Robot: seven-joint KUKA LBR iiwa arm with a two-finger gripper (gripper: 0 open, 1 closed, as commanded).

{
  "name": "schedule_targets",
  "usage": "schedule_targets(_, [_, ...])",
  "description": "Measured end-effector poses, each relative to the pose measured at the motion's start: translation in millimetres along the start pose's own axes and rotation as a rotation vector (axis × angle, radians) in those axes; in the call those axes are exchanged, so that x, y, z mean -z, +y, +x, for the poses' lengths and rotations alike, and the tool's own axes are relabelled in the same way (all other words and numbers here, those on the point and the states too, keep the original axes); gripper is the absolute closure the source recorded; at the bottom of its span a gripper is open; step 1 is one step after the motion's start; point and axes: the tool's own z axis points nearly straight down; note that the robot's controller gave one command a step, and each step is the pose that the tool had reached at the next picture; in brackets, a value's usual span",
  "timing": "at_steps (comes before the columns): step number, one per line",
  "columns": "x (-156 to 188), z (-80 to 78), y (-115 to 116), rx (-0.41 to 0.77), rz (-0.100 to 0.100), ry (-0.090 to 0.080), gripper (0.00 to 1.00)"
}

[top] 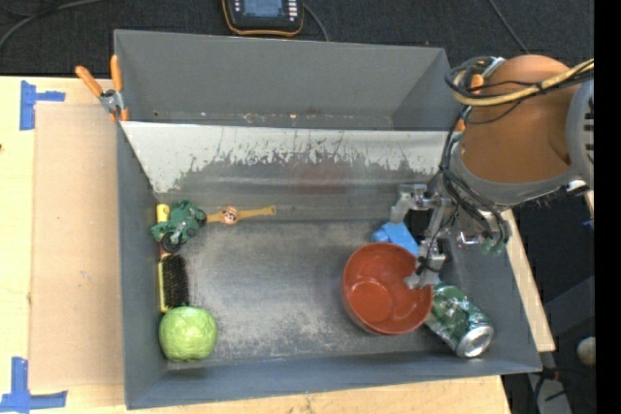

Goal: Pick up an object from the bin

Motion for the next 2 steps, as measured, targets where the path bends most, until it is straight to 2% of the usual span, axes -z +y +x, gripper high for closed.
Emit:
schedule_targets(1, [4, -1.6, 0, 0.002, 0.001, -0.008, 0.0])
schedule_targets(2, [-49, -3.7, 6, 0.228, 0.002, -0.013, 0.0])
